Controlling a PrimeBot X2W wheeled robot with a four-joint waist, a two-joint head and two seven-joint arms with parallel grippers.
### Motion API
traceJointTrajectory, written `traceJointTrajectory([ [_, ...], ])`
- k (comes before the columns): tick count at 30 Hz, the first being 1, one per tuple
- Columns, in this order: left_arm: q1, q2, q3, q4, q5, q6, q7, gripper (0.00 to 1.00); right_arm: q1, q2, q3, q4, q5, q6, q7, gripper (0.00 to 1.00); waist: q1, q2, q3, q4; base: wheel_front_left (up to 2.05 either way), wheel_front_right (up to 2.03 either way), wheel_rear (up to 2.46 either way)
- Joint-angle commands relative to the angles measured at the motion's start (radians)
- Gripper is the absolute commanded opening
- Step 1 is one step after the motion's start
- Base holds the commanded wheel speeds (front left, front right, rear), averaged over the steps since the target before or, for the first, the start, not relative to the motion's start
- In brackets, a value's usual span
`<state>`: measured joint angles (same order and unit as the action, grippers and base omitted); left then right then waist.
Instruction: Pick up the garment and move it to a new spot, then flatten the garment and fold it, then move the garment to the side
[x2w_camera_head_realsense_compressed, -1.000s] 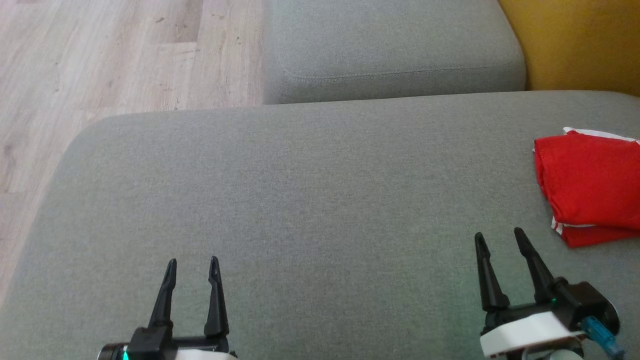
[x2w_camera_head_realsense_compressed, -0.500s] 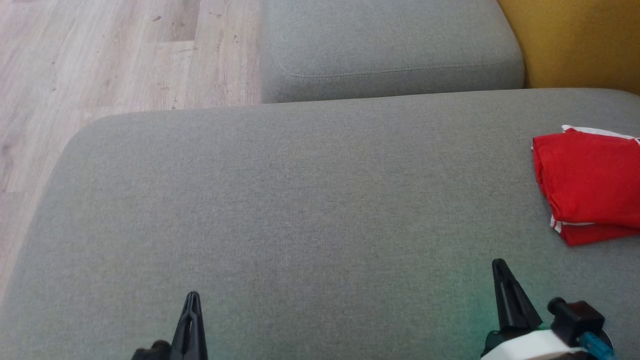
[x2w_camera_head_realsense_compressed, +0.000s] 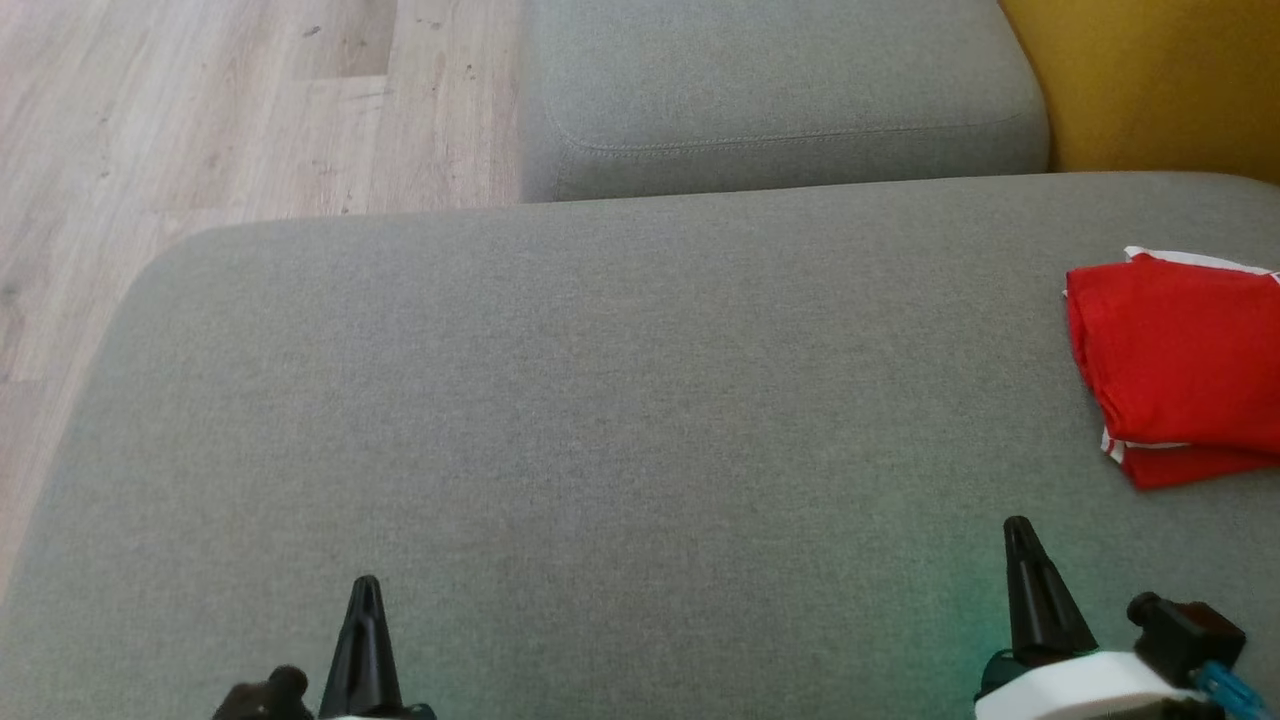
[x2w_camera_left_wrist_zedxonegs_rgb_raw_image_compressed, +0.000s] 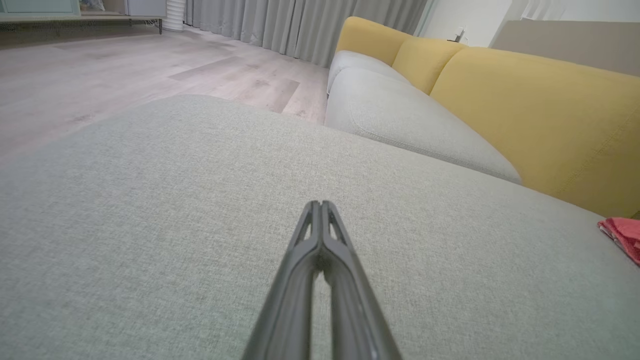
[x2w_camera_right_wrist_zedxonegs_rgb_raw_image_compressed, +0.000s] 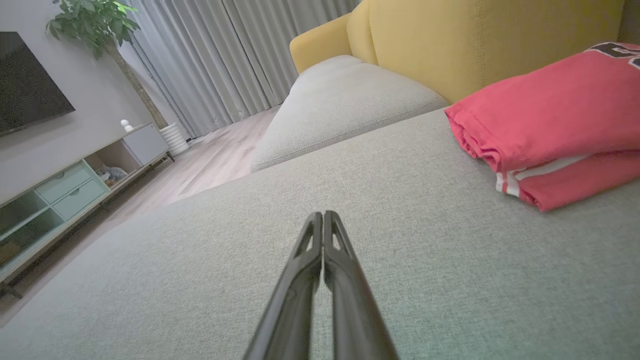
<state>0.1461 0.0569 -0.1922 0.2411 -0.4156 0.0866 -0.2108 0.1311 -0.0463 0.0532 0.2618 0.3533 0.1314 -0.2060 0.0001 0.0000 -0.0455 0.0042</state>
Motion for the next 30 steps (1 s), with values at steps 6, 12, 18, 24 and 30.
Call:
traceJointTrajectory([
  [6, -0.059, 0.012, 0.029, -0.026, -0.093, -0.019, 0.017, 0.0, -0.068, -0.016, -0.009, -0.031, 0.099, 0.0, 0.018, 0.0, 0.0, 0.0, 0.003, 0.0, 0.0, 0.0, 0.0],
  [12, -0.072, 0.015, 0.041, -0.024, -0.165, -0.031, 0.032, 0.0, -0.079, -0.019, -0.014, -0.031, 0.174, 0.0, 0.033, 0.0, 0.0, 0.0, 0.006, 0.0, 0.0, 0.0, 0.0],
  [18, -0.085, 0.017, 0.055, -0.023, -0.248, -0.045, 0.05, 0.0, -0.09, -0.022, -0.02, -0.03, 0.261, 0.0, 0.05, 0.0, 0.0, 0.0, 0.009, -0.001, 0.0, 0.0, 0.0],
  [24, -0.096, 0.019, 0.068, -0.022, -0.319, -0.057, 0.065, 0.0, -0.101, -0.023, -0.027, -0.029, 0.335, 0.0, 0.066, 0.0, 0.0, 0.0, 0.012, -0.001, 0.0, 0.0, 0.0],
  [30, -0.106, 0.02, 0.079, -0.021, -0.377, -0.067, 0.078, 0.0, -0.109, -0.025, -0.032, -0.029, 0.396, 0.0, 0.079, 0.0, 0.0, 0.0, 0.014, -0.001, 0.0, 0.0, 0.0],
])
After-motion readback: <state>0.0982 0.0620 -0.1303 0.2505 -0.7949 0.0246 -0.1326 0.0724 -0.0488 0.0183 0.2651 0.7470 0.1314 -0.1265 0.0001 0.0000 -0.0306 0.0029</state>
